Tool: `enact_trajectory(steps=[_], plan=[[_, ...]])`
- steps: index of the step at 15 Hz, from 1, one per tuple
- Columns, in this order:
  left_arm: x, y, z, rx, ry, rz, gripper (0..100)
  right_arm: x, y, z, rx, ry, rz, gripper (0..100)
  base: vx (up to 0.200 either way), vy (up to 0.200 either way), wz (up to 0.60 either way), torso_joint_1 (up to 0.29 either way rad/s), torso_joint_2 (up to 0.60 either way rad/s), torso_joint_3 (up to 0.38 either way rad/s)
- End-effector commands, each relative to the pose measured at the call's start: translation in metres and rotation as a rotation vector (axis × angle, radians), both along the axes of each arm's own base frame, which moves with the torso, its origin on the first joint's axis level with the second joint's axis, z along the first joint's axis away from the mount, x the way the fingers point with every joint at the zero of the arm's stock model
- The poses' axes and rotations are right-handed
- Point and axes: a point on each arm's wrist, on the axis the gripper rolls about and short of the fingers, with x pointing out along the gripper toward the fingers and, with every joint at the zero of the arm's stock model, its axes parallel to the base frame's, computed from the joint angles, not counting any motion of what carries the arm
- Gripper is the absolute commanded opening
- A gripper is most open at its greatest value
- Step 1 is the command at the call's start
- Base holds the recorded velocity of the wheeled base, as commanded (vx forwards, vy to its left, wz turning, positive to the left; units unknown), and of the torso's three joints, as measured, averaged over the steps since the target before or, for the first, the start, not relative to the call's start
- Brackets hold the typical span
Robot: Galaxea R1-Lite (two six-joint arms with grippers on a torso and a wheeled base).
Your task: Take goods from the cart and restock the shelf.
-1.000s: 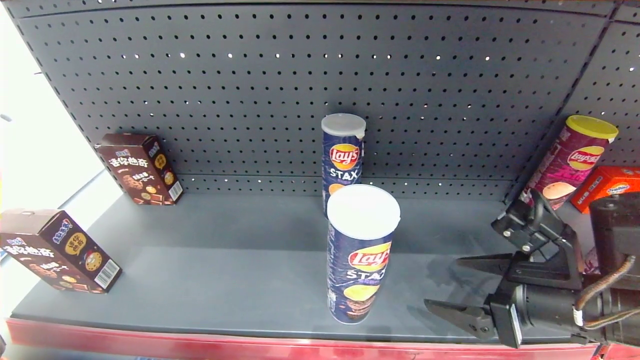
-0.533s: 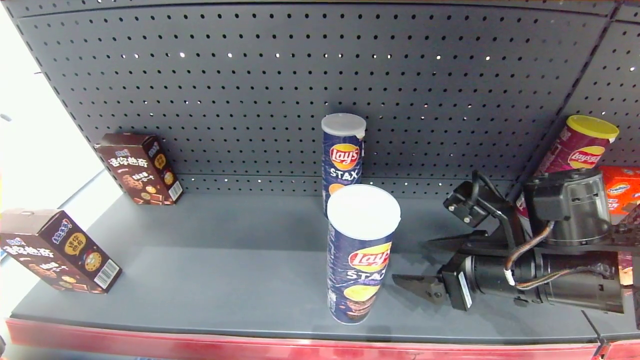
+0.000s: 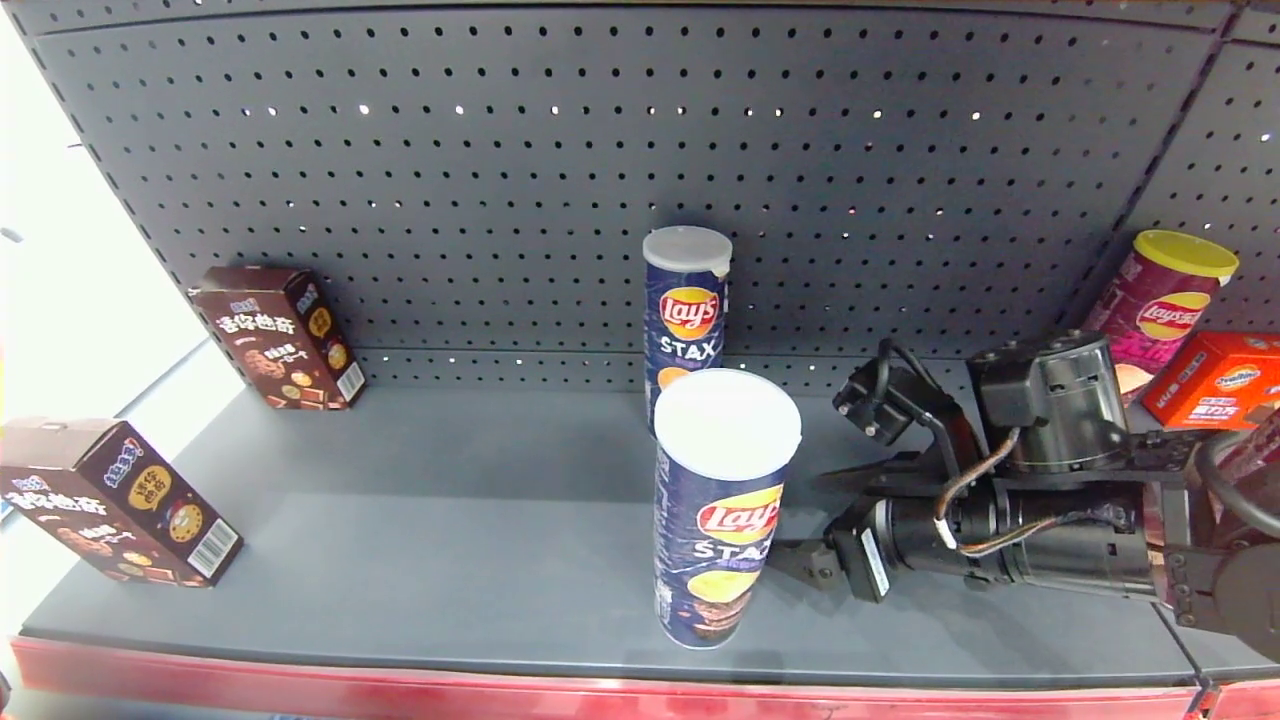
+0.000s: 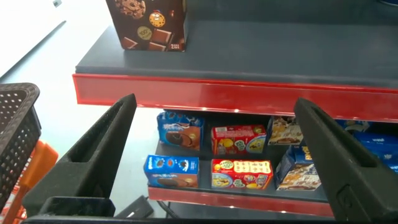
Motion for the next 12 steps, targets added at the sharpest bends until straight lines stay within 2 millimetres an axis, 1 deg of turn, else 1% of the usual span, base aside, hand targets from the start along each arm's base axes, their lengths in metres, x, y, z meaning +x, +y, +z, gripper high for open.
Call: enact_trajectory(steps=[1,8,10,12], plan=[[0.0,0.0,0.0,-0.001,0.002,0.0,100,-0.004,0.004,-0.001,-0.002,0.004,0.021,100,0.0,0.0,0.0,0.0,0.0,0.0],[0.0,0.0,0.0,-0.001,0.002,0.0,100,-0.012,0.009,-0.002,-0.004,0.004,0.055,100,0.0,0.0,0.0,0.0,0.0,0.0],[0.0,0.0,0.0,-0.001,0.002,0.0,100,-0.017,0.005,0.0,-0.001,0.001,0.051,100,0.0,0.0,0.0,0.0,0.0,0.0],[0.0,0.0,0.0,-0.001,0.002,0.0,100,-0.015,0.001,0.003,0.006,-0.007,0.036,100,0.0,0.0,0.0,0.0,0.0,0.0]])
